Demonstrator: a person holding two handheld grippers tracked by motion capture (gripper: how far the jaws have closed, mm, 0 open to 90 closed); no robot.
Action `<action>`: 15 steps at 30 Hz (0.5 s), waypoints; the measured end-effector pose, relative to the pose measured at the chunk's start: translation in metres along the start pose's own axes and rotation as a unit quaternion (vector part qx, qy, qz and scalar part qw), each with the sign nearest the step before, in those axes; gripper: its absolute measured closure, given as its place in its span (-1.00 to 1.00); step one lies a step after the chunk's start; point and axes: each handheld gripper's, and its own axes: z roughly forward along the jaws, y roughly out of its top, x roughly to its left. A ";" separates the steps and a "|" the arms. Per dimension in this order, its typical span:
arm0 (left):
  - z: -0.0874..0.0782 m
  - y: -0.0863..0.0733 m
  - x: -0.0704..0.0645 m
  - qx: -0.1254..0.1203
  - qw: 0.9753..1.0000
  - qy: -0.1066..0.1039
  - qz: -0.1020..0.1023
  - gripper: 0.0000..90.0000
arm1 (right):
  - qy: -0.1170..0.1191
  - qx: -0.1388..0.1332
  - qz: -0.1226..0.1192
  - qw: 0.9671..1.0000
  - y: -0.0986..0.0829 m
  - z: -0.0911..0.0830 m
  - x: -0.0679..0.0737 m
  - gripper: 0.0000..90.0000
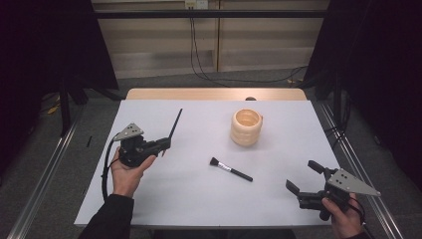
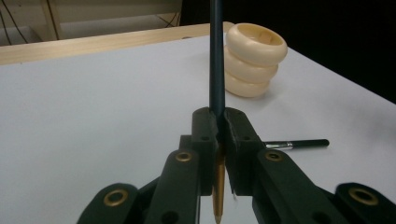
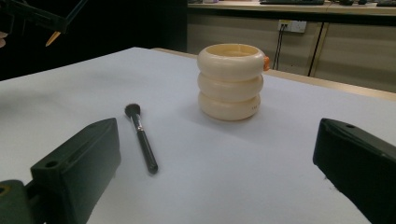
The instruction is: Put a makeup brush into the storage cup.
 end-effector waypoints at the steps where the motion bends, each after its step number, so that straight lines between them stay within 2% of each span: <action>1: -0.001 -0.001 -0.001 -0.010 1.000 -0.007 -0.004 0.85 | 0.000 0.000 0.000 1.000 0.000 0.000 0.000 -1.00; 6: -0.005 -0.002 -0.003 -0.020 1.000 -0.017 -0.004 0.85 | -0.002 -0.001 0.004 1.000 0.000 0.000 0.000 -1.00; 7: -0.006 -0.003 -0.005 -0.021 1.000 -0.010 -0.002 0.85 | 0.000 0.000 0.005 1.000 0.000 -0.001 0.000 -1.00; 8: -0.006 -0.002 -0.005 -0.024 1.000 -0.020 -0.003 0.85 | 0.001 -0.001 0.004 1.000 0.000 -0.001 0.000 -1.00; 9: -0.007 -0.002 -0.007 -0.025 0.999 -0.019 -0.003 0.85 | 0.002 -0.001 0.004 1.000 0.000 -0.001 0.000 -1.00; 10: -0.008 -0.002 -0.008 -0.031 0.999 -0.027 -0.003 0.85 | 0.002 -0.002 0.004 1.000 0.001 -0.001 0.000 -1.00; 13: -0.009 -0.001 -0.012 -0.029 0.999 -0.028 0.005 0.85 | 0.002 -0.007 0.006 1.000 0.001 -0.001 0.001 -1.00; 15: -0.008 -0.001 -0.013 -0.035 0.999 -0.039 0.004 0.85 | 0.001 -0.006 0.003 1.000 0.001 -0.001 0.000 -1.00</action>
